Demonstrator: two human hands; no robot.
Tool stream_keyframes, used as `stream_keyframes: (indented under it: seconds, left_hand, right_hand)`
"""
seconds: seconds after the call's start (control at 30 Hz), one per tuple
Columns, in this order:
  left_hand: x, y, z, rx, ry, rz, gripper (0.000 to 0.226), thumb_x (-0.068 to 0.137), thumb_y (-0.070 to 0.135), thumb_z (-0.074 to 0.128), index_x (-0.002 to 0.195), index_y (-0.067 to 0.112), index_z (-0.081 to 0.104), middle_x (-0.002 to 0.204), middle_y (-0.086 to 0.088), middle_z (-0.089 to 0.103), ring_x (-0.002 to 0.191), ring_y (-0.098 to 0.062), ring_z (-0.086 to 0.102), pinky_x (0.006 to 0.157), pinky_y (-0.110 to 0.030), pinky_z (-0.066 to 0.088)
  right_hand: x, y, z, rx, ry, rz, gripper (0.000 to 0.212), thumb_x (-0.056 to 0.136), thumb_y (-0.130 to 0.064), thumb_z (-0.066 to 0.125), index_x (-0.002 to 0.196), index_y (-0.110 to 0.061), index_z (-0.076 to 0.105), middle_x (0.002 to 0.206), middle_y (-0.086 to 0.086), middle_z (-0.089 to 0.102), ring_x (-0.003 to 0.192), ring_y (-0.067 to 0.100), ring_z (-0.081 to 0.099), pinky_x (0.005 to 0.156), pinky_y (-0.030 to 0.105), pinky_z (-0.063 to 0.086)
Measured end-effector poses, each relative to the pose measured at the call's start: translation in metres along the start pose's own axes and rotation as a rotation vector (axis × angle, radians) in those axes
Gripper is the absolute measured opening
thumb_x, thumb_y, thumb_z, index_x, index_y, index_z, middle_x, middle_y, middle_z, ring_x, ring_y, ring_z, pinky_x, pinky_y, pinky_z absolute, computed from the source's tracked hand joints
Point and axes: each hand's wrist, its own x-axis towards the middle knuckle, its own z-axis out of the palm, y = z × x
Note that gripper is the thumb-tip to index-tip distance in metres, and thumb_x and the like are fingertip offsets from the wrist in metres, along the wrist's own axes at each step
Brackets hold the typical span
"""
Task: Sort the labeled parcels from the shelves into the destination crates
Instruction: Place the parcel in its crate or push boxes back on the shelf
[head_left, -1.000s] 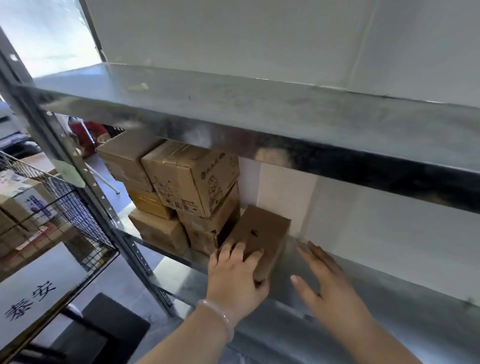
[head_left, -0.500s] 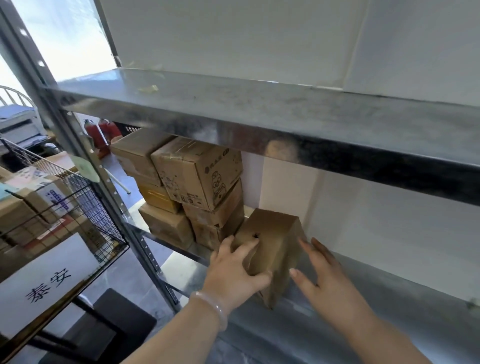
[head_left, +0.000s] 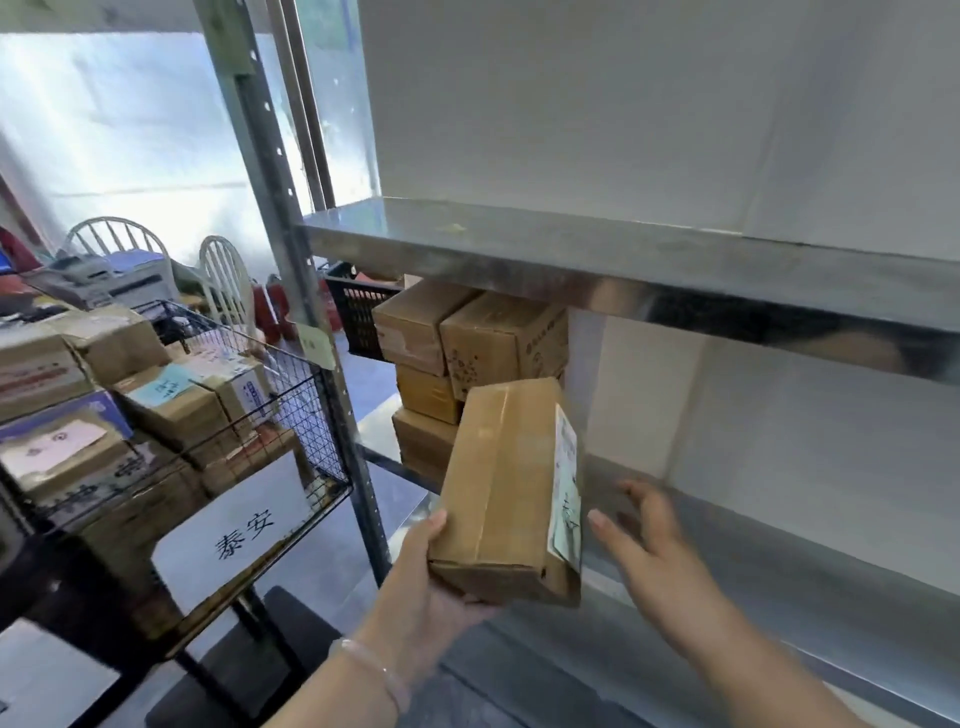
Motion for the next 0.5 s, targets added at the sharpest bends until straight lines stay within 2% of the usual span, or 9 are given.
stream_keyframes:
  seconds: [0.07,0.1,0.13,0.17,0.23,0.27,0.33,0.4,0.5]
  left_hand:
    - [-0.022,0.012,-0.019,-0.096,-0.145,-0.035,0.066,0.079,0.05,0.061,0.133,0.012,0.061,0.133,-0.026,0.059,0.124,-0.048,0.054,0.1,-0.071,0.04]
    - [-0.033,0.018,-0.028,-0.099,-0.187,-0.036,0.066,0.08,0.053,0.057,0.13,0.01,0.065,0.135,-0.027,0.058,0.127,-0.048,0.051,0.108,-0.071,0.031]
    - [-0.042,0.024,-0.037,-0.076,-0.182,-0.019,0.065,0.081,0.055,0.054,0.126,0.009,0.067,0.134,-0.027,0.058,0.129,-0.046,0.05,0.111,-0.067,0.028]
    - [-0.051,0.03,-0.045,-0.044,-0.142,0.02,0.064,0.083,0.055,0.052,0.124,0.009,0.069,0.132,-0.026,0.06,0.127,-0.043,0.051,0.112,-0.064,0.029]
    - [-0.067,0.044,-0.065,0.062,0.018,0.151,0.052,0.091,0.046,0.052,0.126,0.012,0.068,0.124,-0.02,0.067,0.121,-0.037,0.058,0.106,-0.06,0.041]
    - [-0.075,0.052,-0.077,0.138,0.107,0.242,0.039,0.097,0.037,0.052,0.128,0.017,0.066,0.119,-0.014,0.071,0.117,-0.033,0.062,0.102,-0.059,0.046]
    - [-0.095,0.066,-0.098,0.291,0.229,0.425,0.03,0.1,0.023,0.055,0.127,0.032,0.065,0.112,-0.003,0.074,0.107,-0.025,0.069,0.093,-0.052,0.056]
    - [-0.115,0.079,-0.119,0.377,0.265,0.508,0.036,0.094,0.029,0.065,0.127,0.04,0.06,0.111,0.002,0.075,0.102,-0.02,0.072,0.086,-0.046,0.06]
    - [-0.146,0.094,-0.145,0.417,0.237,0.5,0.076,0.066,0.049,0.087,0.134,0.039,0.053,0.116,0.005,0.073,0.103,-0.019,0.072,0.089,-0.046,0.058]
  right_hand:
    - [-0.014,-0.02,0.023,0.093,-0.177,0.04,0.046,0.09,-0.042,0.058,0.131,-0.037,0.037,0.124,-0.024,0.05,0.101,-0.016,0.054,0.077,0.004,0.039]
    - [-0.019,-0.029,0.037,0.131,-0.238,0.042,0.055,0.086,-0.044,0.059,0.135,-0.041,0.034,0.124,-0.027,0.049,0.097,-0.018,0.056,0.073,0.0,0.039]
    - [-0.024,-0.037,0.052,0.137,-0.271,0.024,0.062,0.085,-0.045,0.061,0.138,-0.046,0.03,0.128,-0.028,0.047,0.103,-0.014,0.055,0.076,0.0,0.039]
    - [-0.027,-0.044,0.067,0.118,-0.273,-0.007,0.067,0.085,-0.044,0.063,0.14,-0.05,0.026,0.133,-0.027,0.043,0.113,-0.007,0.052,0.086,0.003,0.038]
    - [-0.031,-0.057,0.094,0.085,-0.231,-0.064,0.072,0.086,-0.042,0.067,0.143,-0.052,0.025,0.139,-0.021,0.036,0.127,0.003,0.039,0.106,0.021,0.034]
    - [-0.032,-0.063,0.106,0.067,-0.216,-0.086,0.073,0.085,-0.042,0.069,0.143,-0.052,0.027,0.14,-0.019,0.034,0.129,0.005,0.036,0.111,0.029,0.033]
    - [-0.035,-0.073,0.129,-0.013,-0.21,-0.147,0.075,0.082,-0.039,0.073,0.142,-0.052,0.029,0.139,-0.017,0.032,0.128,0.005,0.033,0.112,0.032,0.03]
    - [-0.038,-0.083,0.154,-0.093,-0.231,-0.222,0.078,0.081,-0.04,0.075,0.142,-0.052,0.028,0.139,-0.019,0.03,0.128,0.003,0.031,0.109,0.026,0.03]
    - [-0.044,-0.097,0.194,-0.105,-0.284,-0.296,0.079,0.079,-0.043,0.076,0.141,-0.055,0.027,0.136,-0.025,0.028,0.125,-0.003,0.029,0.103,0.02,0.029]
